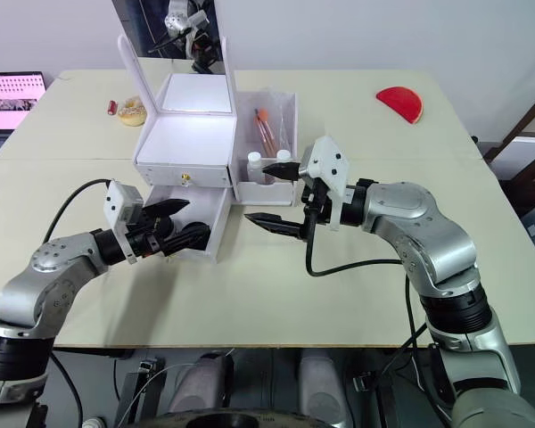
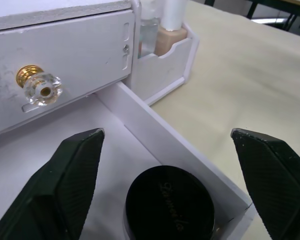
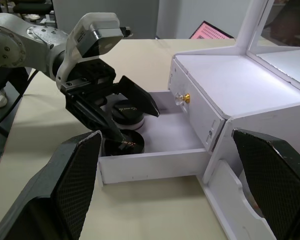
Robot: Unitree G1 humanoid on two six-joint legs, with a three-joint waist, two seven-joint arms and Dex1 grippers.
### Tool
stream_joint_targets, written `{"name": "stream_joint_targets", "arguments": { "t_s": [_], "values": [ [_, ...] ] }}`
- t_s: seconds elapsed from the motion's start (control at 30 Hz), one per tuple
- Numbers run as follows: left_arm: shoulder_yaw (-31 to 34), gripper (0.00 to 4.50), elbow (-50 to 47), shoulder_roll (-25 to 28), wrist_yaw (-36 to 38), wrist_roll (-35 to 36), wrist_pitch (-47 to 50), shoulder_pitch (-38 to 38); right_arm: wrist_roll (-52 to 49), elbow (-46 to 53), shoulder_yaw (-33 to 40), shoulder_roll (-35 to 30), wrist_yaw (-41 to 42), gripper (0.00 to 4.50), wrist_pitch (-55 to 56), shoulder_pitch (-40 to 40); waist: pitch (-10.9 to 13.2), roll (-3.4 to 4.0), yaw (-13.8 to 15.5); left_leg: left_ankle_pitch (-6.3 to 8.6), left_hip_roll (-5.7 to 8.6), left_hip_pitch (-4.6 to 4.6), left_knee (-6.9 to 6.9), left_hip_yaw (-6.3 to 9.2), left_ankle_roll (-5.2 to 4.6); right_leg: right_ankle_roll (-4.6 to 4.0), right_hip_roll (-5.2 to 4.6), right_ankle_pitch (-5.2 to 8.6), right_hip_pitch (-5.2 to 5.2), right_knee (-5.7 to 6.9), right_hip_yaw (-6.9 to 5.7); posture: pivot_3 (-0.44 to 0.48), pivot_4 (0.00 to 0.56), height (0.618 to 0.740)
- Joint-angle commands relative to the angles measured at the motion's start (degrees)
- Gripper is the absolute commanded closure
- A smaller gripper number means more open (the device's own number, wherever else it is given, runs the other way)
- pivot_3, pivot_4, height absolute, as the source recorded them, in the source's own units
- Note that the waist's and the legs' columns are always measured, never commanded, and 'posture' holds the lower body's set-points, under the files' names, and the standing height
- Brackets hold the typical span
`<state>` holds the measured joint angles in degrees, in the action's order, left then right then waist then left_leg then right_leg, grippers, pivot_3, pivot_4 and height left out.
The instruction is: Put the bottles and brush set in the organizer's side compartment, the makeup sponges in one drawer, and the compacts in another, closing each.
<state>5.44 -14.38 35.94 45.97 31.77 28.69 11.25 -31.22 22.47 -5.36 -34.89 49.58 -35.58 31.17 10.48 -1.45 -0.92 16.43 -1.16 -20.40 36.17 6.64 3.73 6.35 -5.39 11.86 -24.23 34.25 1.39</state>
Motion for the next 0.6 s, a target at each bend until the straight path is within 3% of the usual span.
{"name": "stream_joint_targets", "arguments": {
  "t_s": [0.03,0.27,0.3,0.37,0.47,0.6],
  "values": [
    [1.83,0.10,-2.67,0.74,-0.15,1.31,0.96,0.79,-0.28,2.03,1.02,-0.12,-0.35,0.00,0.31,0.30,0.00,0.00,-0.01,0.00,0.00,0.00,0.00,0.00,0.00,0.00,0.00,0.00,0.00,-0.01,0.00,0.000,0.150,0.739],
    [9.47,0.10,-6.48,5.13,3.85,8.48,4.92,-3.64,-0.52,2.94,0.91,0.02,-0.80,0.00,-0.16,-0.22,0.02,0.02,-0.27,0.00,-0.01,0.00,-0.06,0.00,0.00,0.01,0.00,0.01,-0.06,0.00,0.00,0.000,0.150,0.739],
    [11.03,0.33,-7.54,7.22,6.01,10.12,6.18,-5.45,-0.60,3.05,1.04,-0.15,-0.71,0.00,-0.21,-0.43,0.02,0.03,-0.25,0.00,-0.01,0.00,-0.06,0.00,0.00,0.01,0.00,0.02,-0.07,0.00,0.00,0.000,0.150,0.739],
    [13.46,0.95,-9.87,11.64,10.76,12.69,8.35,-9.34,-0.73,3.18,1.30,-0.54,-0.46,0.00,-0.20,-0.77,0.02,0.03,-0.32,0.00,-0.01,-0.01,-0.05,0.00,0.00,0.00,0.00,0.02,-0.07,-0.01,0.00,0.000,0.150,0.739],
    [15.53,2.51,-11.80,17.20,16.44,14.23,9.73,-14.30,-1.09,3.26,1.95,-0.98,-0.05,0.00,-0.17,-0.93,0.05,0.07,-0.21,0.01,-0.01,-0.04,-0.05,-0.02,-0.01,-0.01,0.00,0.03,-0.09,-0.03,0.01,0.000,0.150,0.739],
    [13.88,4.47,-9.72,21.73,21.05,8.01,5.25,-18.68,-1.37,3.18,2.38,-1.34,0.26,0.00,-0.07,-0.90,0.07,0.11,0.04,0.01,-0.01,-0.05,-0.03,-0.01,-0.01,-0.02,-0.01,0.04,-0.08,-0.02,0.01,0.000,0.150,0.739]
  ]
}}
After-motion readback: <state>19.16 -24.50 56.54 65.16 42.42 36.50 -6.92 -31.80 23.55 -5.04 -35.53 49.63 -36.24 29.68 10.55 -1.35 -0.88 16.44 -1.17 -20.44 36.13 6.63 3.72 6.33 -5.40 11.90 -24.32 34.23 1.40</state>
